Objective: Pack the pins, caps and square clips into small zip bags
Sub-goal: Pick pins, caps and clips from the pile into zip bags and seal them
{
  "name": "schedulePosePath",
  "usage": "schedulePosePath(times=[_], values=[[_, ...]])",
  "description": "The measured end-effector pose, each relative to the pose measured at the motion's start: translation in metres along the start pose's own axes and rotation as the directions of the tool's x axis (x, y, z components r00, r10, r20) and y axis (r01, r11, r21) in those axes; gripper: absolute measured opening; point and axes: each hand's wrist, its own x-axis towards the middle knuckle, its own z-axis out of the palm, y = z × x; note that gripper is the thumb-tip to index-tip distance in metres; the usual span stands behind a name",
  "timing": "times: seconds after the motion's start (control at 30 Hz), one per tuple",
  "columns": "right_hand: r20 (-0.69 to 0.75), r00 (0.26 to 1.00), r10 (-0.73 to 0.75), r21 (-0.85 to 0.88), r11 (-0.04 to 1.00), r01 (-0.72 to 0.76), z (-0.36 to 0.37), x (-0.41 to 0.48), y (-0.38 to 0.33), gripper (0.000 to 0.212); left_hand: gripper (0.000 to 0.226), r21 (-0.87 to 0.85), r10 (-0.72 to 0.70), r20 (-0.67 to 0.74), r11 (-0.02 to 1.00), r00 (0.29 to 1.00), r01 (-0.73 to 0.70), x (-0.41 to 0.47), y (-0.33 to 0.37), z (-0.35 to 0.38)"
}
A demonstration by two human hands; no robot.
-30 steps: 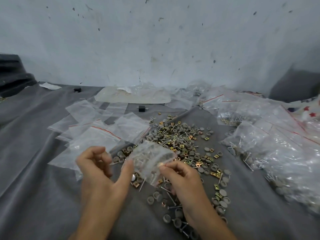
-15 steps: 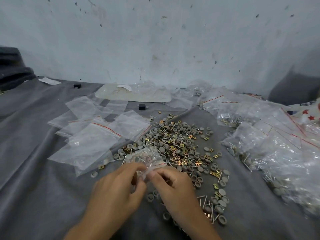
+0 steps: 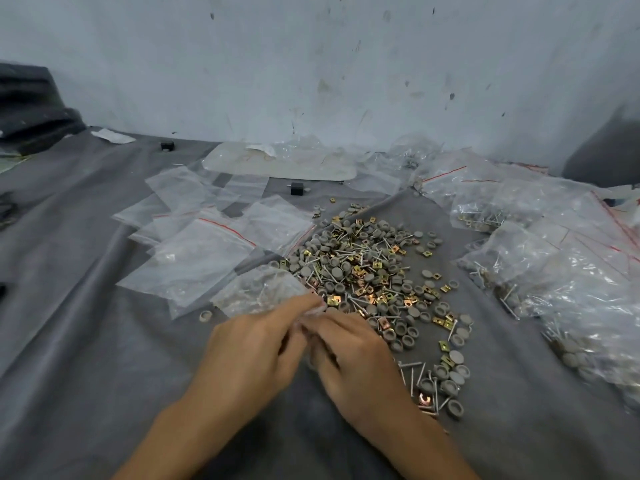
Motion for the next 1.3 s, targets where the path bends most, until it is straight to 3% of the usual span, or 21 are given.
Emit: schedulePosePath(times=[0.2, 0.37, 0.43, 0.63, 0.8, 0.9, 1.1, 1.3], values=[[-0.013, 1.0, 0.01, 0.146, 0.989, -0.007, -0.011, 0.004, -0.005, 0.032, 0.036, -0.158, -0.157, -0.212, 0.98, 0.965, 0.125, 0.01, -0.014, -0.013], [0.038, 0.971, 0.237, 0.441, 0.868, -0.229, -0.022, 0.008, -0.005, 0.023, 0.036, -0.314, -0.19, -0.08, 0.937, 0.979, 0.156, 0.009, -0.017, -0.014], [0.09, 0.953, 0.291, 0.523, 0.8, -0.294, -0.022, 0.01, -0.007, 0.031, 0.036, -0.334, -0.156, -0.012, 0.932, 0.988, 0.143, 0.008, -0.014, -0.013], [0.064, 0.971, 0.23, 0.419, 0.877, -0.236, -0.019, 0.009, -0.003, 0.018, 0.032, -0.177, -0.057, 0.094, 0.981, 0.994, 0.073, 0.001, -0.013, -0.01], [0.012, 0.99, 0.139, 0.277, 0.951, -0.137, -0.021, 0.008, -0.006, 0.01, 0.019, -0.192, -0.06, 0.123, 0.978, 0.991, 0.083, -0.001, -0.013, -0.008], [0.003, 0.985, 0.17, 0.249, 0.954, -0.165, -0.023, 0.008, -0.006, 0.013, 0.02, -0.193, -0.063, 0.132, 0.977, 0.989, 0.088, -0.002, -0.014, -0.007], [-0.148, 0.969, 0.198, 0.103, 0.977, -0.184, -0.017, 0.006, -0.003, 0.025, 0.024, -0.182, -0.035, 0.178, 0.981, 0.983, 0.067, -0.005, -0.007, -0.002], [-0.086, 0.978, 0.189, 0.168, 0.971, -0.173, -0.018, 0.008, -0.001, 0.009, 0.025, -0.158, -0.035, 0.157, 0.986, 0.987, 0.06, -0.006, -0.007, -0.003]])
